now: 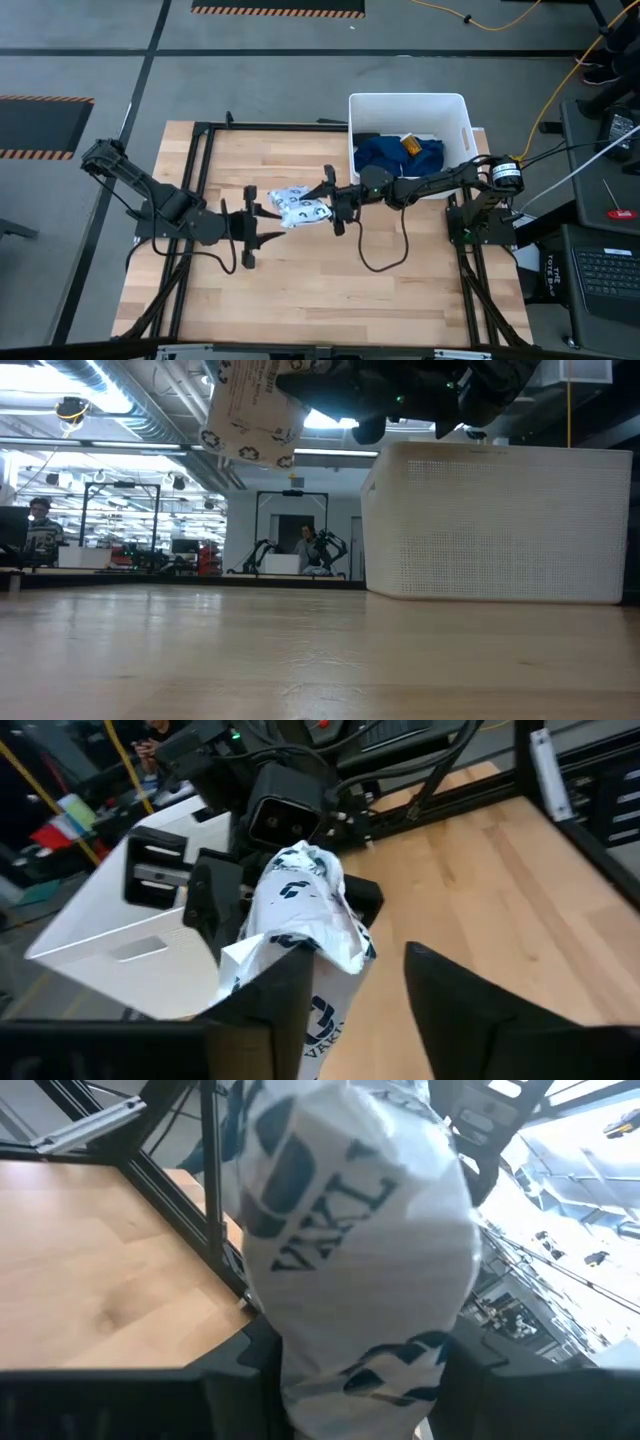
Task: Pick & place medical supplies in basket/bin
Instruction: Put the white mailer bag into the white container
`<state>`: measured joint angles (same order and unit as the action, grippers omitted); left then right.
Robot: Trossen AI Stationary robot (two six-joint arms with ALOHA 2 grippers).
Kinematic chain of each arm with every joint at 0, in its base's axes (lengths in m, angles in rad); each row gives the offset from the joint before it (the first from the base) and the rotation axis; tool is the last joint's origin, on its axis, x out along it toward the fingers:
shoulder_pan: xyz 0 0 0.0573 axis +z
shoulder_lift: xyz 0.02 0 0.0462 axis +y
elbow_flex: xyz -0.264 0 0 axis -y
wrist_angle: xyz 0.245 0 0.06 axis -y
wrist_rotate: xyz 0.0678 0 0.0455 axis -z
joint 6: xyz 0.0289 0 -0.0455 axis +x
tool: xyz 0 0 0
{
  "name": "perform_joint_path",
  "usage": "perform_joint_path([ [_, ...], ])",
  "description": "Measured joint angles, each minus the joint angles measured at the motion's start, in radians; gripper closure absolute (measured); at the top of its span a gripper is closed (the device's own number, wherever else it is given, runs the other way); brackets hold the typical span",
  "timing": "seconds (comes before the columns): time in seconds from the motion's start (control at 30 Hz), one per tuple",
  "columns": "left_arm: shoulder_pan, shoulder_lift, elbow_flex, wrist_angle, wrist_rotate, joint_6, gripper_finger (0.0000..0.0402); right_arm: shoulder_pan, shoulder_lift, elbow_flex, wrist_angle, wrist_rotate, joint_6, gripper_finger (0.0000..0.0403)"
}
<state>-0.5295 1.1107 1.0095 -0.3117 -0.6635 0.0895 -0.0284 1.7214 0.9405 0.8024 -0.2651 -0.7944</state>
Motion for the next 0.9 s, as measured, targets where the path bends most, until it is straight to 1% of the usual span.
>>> perform_joint_path([
  [0.13,-0.012,-0.004,0.0,-0.016,-0.068,0.006,0.0219,0.0,0.0,0.0,0.0,0.035,0.0,0.0244],
  [0.27,-0.028,-0.021,0.001,-0.03,-0.107,0.017,0.0204,0.001,0.0,-0.002,-0.008,0.054,-0.005,0.0244],
  [0.43,-0.033,-0.041,0.001,-0.092,-0.108,-0.056,0.0202,0.001,0.0,-0.002,-0.005,0.054,-0.019,0.0244],
  [0.6,-0.033,-0.058,0.001,-0.207,-0.114,-0.16,0.0207,0.001,-0.003,-0.002,-0.006,0.055,-0.056,0.0244],
  [0.67,-0.033,-0.06,0.001,-0.228,-0.115,-0.174,0.0207,0.001,-0.015,-0.002,-0.015,0.055,-0.055,0.0244],
  [0.77,-0.033,-0.059,-0.006,-0.237,-0.115,-0.174,0.0207,0.001,-0.049,-0.002,-0.052,0.085,-0.049,0.0244],
  [0.9,-0.029,-0.059,-0.065,-0.239,-0.114,-0.184,0.0209,0.001,-0.112,-0.002,-0.142,0.092,-0.009,0.0244],
])
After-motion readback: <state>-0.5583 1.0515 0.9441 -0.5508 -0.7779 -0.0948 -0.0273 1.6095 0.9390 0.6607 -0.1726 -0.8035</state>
